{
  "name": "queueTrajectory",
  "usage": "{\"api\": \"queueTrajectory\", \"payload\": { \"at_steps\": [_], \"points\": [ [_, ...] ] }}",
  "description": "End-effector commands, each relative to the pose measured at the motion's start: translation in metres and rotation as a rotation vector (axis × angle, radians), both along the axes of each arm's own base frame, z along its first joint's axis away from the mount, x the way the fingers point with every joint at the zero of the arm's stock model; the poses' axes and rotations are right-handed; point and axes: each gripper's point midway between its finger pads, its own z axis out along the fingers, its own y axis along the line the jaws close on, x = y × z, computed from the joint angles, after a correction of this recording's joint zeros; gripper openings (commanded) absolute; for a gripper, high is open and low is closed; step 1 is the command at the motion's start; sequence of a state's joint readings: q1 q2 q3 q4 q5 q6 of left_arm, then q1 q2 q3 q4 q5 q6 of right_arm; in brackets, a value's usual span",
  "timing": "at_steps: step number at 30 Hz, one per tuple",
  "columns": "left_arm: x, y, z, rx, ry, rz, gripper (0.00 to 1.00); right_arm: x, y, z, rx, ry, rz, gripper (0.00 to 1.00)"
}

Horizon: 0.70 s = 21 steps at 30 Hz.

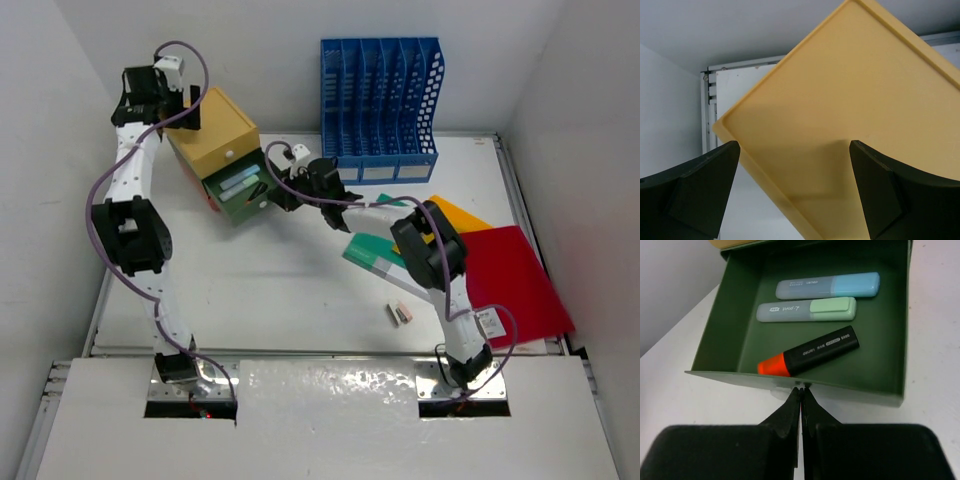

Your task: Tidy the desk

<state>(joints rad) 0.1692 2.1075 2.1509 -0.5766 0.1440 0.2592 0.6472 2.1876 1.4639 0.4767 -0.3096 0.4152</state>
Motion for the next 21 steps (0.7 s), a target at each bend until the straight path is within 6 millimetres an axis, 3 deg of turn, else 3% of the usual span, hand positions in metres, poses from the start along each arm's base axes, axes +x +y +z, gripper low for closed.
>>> {"api": "queueTrajectory", "payload": {
  "at_steps": [1,2,5,6,7,9,10,11,12,13,14,15,18,19,21],
  "points": [
    [0.008,-0.002,0.030,0.006,-0.090,-0.015,0.90,0.026,0.015,0.032,0.076,-0.069,-0.019,0.00],
    [0.008,-0.003,0.021,0.004,-0.075,-0.022,0.90,0.030,0.018,0.020,0.078,-0.057,-0.021,0.00],
    [0.010,-0.004,0.005,0.020,-0.055,-0.045,0.90,0.042,0.032,0.032,0.151,-0.090,-0.019,0.00],
    [0.010,-0.004,0.000,0.024,-0.050,-0.053,0.90,0.041,0.035,0.026,0.160,-0.085,-0.011,0.00],
    [0.009,-0.004,-0.004,0.034,-0.045,-0.063,0.90,0.044,0.042,0.037,0.196,-0.109,0.005,0.00],
    [0.008,-0.007,-0.015,0.033,-0.026,-0.088,0.89,0.050,0.052,0.028,0.239,-0.122,0.014,0.00],
    [0.007,-0.009,-0.022,0.031,-0.013,-0.106,0.89,0.055,0.061,0.043,0.277,-0.157,0.019,0.00],
    [0.007,-0.010,-0.024,0.032,-0.011,-0.114,0.89,0.057,0.065,0.042,0.289,-0.164,0.021,0.00],
    [0.006,-0.012,-0.025,0.032,-0.009,-0.123,0.89,0.061,0.070,0.024,0.284,-0.153,0.021,0.00],
    [0.007,-0.012,-0.029,0.031,-0.001,-0.128,0.89,0.063,0.079,0.036,0.312,-0.187,0.032,0.00],
    [0.007,-0.013,-0.030,0.028,0.000,-0.133,0.88,0.066,0.083,0.035,0.316,-0.201,0.021,0.00],
    [0.006,-0.014,-0.031,0.027,0.002,-0.137,0.88,0.071,0.086,0.016,0.297,-0.205,0.010,0.00],
    [0.007,-0.015,-0.034,0.025,0.006,-0.149,0.88,0.087,0.092,0.026,0.311,-0.273,-0.060,0.00],
    [0.007,-0.015,-0.037,0.027,0.012,-0.151,0.88,0.090,0.093,0.013,0.302,-0.266,-0.076,0.00],
    [0.007,-0.017,-0.038,0.025,0.012,-0.160,0.87,0.095,0.094,0.009,0.308,-0.289,-0.106,0.00]
  ]
}}
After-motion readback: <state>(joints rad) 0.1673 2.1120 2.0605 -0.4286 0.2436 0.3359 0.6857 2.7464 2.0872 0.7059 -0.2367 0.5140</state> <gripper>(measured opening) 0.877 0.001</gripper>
